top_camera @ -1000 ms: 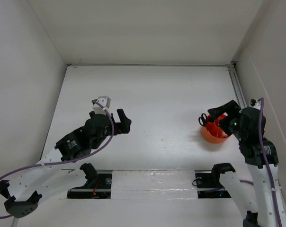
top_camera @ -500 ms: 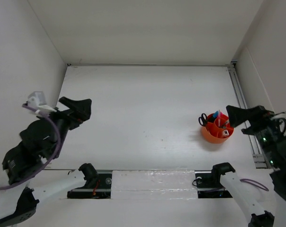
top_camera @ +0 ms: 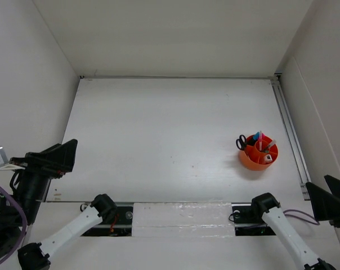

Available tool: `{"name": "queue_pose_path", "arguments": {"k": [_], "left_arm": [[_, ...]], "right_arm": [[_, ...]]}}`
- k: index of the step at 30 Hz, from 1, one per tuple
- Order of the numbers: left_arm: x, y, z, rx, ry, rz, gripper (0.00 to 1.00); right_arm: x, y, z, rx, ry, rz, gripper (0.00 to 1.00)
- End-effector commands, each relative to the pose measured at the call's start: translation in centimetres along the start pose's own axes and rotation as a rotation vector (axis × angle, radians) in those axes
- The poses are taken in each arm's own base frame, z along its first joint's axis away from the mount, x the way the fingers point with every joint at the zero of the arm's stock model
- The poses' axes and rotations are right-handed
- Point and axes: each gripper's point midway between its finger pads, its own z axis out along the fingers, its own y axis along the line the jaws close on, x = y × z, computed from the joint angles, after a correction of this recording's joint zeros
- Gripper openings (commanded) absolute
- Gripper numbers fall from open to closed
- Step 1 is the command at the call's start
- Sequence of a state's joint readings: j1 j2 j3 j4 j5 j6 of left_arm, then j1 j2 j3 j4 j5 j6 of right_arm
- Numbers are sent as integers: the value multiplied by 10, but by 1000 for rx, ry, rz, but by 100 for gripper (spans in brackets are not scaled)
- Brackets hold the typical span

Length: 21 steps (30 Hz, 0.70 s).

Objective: Sort the stationery into containers
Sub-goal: Reset both arms

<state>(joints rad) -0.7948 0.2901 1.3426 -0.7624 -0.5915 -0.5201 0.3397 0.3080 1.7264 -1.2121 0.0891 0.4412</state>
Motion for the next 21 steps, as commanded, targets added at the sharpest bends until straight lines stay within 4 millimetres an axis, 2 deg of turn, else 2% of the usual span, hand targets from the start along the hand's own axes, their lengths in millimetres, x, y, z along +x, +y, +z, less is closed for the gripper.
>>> {"name": "queue_pose_path", "arguments": {"k": [1, 5, 11, 21], "left_arm": [[3, -10, -3, 77, 6, 39, 100], [5, -4, -17, 102, 14, 35, 100], [-5, 12, -41, 114, -18, -9, 100], [1, 21, -43, 78, 2, -6, 100]], "right_arm": [[9, -18, -10, 53, 35, -7, 100], [10, -18, -14, 50, 36, 4, 100], [10, -18, -17, 37, 31, 7, 100], [7, -18, -19, 41, 17, 17, 100]]}}
